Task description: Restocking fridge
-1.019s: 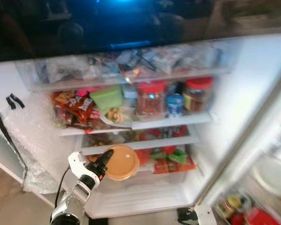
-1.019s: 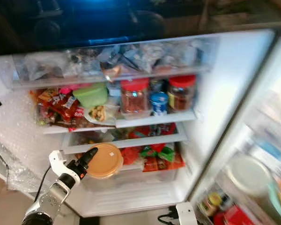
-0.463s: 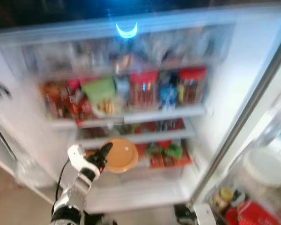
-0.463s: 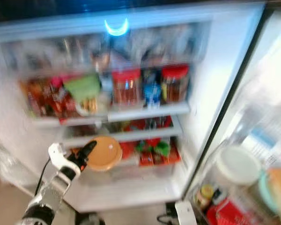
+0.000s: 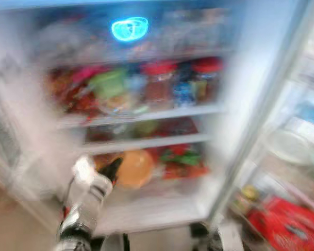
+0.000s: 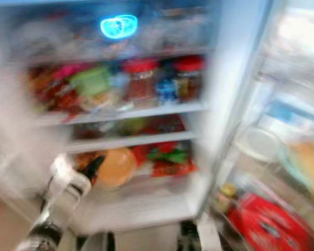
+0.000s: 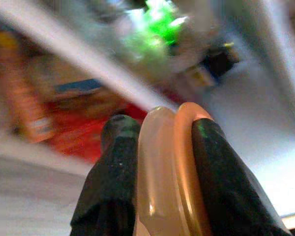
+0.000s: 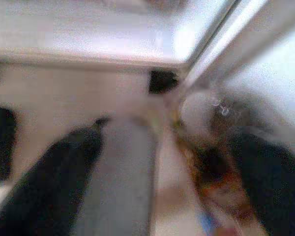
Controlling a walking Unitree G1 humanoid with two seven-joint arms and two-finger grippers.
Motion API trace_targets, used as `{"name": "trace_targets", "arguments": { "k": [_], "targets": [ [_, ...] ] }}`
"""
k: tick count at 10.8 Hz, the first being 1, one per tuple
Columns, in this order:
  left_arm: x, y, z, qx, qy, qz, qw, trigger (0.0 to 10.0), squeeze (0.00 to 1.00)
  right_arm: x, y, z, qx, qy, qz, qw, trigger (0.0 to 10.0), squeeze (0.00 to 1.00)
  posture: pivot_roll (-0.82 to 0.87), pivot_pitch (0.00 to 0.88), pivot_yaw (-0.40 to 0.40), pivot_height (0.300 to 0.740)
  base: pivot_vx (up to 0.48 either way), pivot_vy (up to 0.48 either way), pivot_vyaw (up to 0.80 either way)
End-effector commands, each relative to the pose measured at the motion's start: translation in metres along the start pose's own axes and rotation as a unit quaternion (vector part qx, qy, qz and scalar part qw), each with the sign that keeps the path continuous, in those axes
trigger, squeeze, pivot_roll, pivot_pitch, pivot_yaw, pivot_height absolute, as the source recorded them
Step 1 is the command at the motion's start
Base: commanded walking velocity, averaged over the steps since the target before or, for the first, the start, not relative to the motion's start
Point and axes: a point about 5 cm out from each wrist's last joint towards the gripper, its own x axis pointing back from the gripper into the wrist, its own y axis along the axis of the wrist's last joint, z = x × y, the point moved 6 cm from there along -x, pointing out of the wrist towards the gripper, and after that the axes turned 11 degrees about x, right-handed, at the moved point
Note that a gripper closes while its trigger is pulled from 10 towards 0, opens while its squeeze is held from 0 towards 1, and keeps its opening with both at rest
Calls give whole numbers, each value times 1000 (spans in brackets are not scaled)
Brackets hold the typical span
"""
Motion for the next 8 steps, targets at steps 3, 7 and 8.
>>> {"name": "trace_targets", "arguments": {
  "k": [3, 7, 8],
  "targets": [
    [-8, 8, -8, -4, -7, -12, 1000, 10000, 0, 4, -18, 16, -20, 32, 14, 999, 10000, 0, -136, 0, 56, 623, 0, 0, 0],
    [-16, 15, -23, -6, -32, -26, 999, 10000, 0, 5, -19, 18, -15, 39, 17, 999, 10000, 0, -138, 0, 56, 623, 0, 0, 0],
    [-17, 17, -27, -4, -38, -30, 999, 10000, 0, 5, -19, 18, -13, 40, 17, 999, 10000, 0, -137, 0, 55, 623, 0, 0, 0]
  ]
}}
